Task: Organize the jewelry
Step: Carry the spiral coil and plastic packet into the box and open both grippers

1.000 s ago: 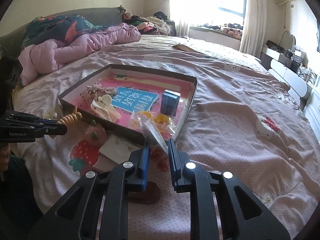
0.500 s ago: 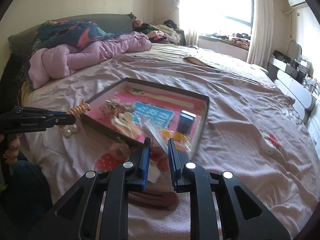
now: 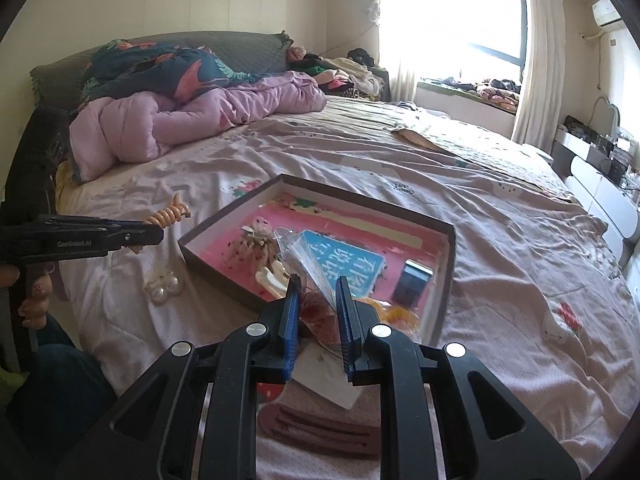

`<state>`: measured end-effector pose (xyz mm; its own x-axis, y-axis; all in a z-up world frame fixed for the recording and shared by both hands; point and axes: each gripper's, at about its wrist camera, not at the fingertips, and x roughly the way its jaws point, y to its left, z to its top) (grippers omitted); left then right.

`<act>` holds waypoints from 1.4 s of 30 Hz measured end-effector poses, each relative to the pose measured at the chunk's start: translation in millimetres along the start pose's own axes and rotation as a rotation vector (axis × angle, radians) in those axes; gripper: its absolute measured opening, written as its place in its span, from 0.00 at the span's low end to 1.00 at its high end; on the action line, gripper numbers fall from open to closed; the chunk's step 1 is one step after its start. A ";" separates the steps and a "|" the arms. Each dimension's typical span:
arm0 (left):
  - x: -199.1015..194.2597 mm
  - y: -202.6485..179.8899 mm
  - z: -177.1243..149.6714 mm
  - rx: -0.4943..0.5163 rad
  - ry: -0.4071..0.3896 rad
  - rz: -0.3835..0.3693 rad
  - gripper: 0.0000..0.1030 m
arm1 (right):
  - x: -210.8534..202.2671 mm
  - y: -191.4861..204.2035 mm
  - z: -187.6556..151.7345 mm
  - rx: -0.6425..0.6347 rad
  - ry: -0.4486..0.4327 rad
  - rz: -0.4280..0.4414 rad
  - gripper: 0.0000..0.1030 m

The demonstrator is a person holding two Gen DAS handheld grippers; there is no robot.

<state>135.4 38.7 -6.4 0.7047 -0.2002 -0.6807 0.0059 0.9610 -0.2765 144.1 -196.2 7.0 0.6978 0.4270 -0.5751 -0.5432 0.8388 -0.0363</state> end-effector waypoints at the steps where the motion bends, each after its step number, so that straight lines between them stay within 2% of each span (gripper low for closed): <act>1: -0.4 1.2 1.0 -0.002 -0.002 0.003 0.11 | 1.6 1.2 1.8 -0.002 -0.002 -0.002 0.17; 12: 6.4 9.4 13.1 -0.013 -0.011 0.002 0.11 | 14.0 -4.9 17.1 0.010 -0.019 -0.016 0.17; 28: 24.7 -5.3 38.6 0.029 -0.013 -0.014 0.11 | 24.3 -27.8 26.9 0.029 -0.026 -0.084 0.17; 42: 66.5 -16.3 54.9 0.069 0.033 0.002 0.11 | 46.9 -50.9 22.7 0.048 0.012 -0.155 0.17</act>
<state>221.0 20.2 -9.9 0.6808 -0.2031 -0.7037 0.0543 0.9721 -0.2281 215.2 -211.2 0.4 0.7655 0.2874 -0.5757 -0.4064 0.9096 -0.0863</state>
